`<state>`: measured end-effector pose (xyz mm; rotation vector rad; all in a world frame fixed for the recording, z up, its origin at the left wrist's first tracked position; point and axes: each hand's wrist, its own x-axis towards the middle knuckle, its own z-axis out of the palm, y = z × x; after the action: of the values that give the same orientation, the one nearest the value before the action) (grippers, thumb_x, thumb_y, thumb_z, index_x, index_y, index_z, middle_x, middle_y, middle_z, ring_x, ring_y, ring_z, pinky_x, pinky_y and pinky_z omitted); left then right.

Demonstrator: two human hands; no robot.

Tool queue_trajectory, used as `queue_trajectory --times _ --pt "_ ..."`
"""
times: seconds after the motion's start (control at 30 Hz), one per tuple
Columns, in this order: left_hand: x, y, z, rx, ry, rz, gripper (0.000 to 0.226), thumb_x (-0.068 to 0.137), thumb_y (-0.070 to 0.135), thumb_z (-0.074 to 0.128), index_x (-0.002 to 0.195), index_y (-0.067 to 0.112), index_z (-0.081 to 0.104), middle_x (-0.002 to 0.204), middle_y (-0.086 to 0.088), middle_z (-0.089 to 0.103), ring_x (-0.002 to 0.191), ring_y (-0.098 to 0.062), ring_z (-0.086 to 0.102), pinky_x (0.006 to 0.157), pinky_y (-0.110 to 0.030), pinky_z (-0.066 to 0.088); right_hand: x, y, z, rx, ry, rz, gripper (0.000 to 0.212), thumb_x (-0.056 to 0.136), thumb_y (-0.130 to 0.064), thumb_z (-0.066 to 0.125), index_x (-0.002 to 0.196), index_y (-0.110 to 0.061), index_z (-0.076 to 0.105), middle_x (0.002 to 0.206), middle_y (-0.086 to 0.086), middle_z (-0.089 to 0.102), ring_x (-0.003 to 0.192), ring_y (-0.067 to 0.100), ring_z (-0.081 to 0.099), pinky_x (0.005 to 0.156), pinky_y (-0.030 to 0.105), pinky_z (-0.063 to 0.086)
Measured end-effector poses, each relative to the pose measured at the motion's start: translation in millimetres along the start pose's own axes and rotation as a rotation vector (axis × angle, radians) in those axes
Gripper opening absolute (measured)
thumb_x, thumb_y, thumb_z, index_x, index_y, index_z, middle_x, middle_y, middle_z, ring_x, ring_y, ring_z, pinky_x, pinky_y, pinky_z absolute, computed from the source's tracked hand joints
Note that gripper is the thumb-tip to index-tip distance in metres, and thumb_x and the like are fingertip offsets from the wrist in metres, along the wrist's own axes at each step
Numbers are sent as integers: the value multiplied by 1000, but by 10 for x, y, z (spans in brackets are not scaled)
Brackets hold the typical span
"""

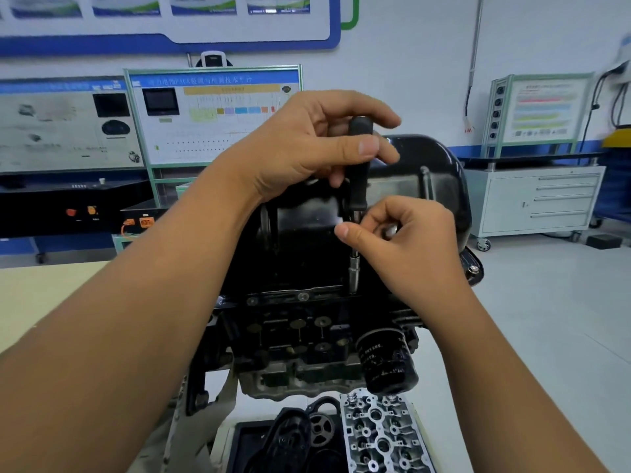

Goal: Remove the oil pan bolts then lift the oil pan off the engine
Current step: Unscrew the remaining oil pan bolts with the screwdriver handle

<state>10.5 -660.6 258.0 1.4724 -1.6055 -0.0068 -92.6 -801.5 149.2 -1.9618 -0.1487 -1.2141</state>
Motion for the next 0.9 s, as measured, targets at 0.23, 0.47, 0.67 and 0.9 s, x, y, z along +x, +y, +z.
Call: queue_trajectory --times 0.23,0.47,0.67,0.9 --pt "-43 -48 -17 -101 57 2 31 82 32 81 105 14 68 93 -7 79 72 -12 70 51 -16 49 2 -7 -20 23 -33 5 26 74 -31 92 65 -18 71 60 4 61 49 4 46 53 15 41" --pt "-22 -35 31 -39 115 1 26 81 22 80 98 13 62 91 -16 74 73 -11 67 46 -19 47 1 9 15 42 -12 -6 26 75 -26 92 66 -15 70 57 6 60 50 9 47 53 19 42" --pt "-35 -8 -61 -114 -18 -14 27 96 22 60 121 19 69 112 -13 76 64 -20 59 57 -23 46 12 11 16 49 -52 -11 33 80 -19 88 63 -9 62 55 12 54 51 7 39 51 16 34" --pt "-33 -118 -15 -126 247 14 31 67 19 88 84 19 62 79 2 62 65 -11 54 55 -19 47 35 9 -15 48 -179 7 25 87 -26 82 66 -26 68 57 9 60 51 15 51 54 23 44"
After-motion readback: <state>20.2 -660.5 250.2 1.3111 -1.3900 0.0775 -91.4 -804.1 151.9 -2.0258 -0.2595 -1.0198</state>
